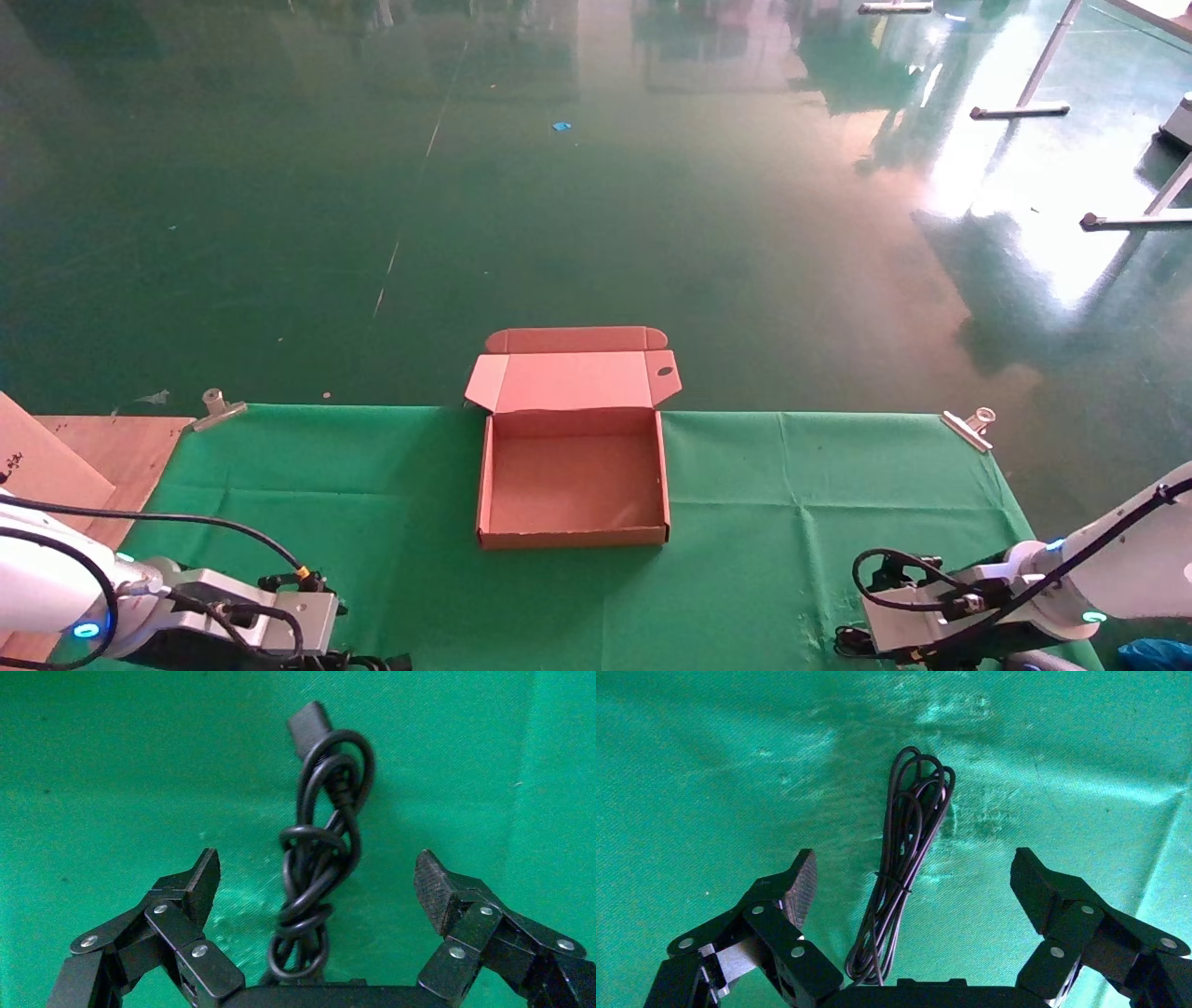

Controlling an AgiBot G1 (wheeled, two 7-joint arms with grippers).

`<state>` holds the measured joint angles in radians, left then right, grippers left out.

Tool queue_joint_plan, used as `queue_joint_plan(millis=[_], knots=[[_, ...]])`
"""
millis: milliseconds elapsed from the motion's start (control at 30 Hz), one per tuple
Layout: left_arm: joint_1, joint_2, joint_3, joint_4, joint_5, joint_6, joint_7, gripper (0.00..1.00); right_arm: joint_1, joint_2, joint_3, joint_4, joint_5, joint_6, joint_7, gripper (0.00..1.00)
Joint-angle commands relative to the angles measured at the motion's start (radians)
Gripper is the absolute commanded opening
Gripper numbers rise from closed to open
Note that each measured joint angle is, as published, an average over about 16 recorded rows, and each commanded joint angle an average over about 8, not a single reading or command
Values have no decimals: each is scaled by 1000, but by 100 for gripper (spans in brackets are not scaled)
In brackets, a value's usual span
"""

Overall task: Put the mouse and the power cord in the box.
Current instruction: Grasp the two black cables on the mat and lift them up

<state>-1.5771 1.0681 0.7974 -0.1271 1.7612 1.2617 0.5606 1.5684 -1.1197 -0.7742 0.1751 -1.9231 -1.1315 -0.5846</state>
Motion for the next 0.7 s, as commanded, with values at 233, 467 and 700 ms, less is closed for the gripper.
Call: queue_joint_plan(millis=[233, 467, 700], knots=[[-9, 22, 0, 50, 1, -22, 37, 44, 13, -14, 7, -82, 10, 31, -56, 72], [-14, 32, 3, 76, 5, -32, 60, 0, 16, -23, 8, -120, 11, 48, -86, 0], [-21, 32, 4, 94, 7, -40, 76, 0, 21, -30, 10, -141, 13, 66, -101, 0]])
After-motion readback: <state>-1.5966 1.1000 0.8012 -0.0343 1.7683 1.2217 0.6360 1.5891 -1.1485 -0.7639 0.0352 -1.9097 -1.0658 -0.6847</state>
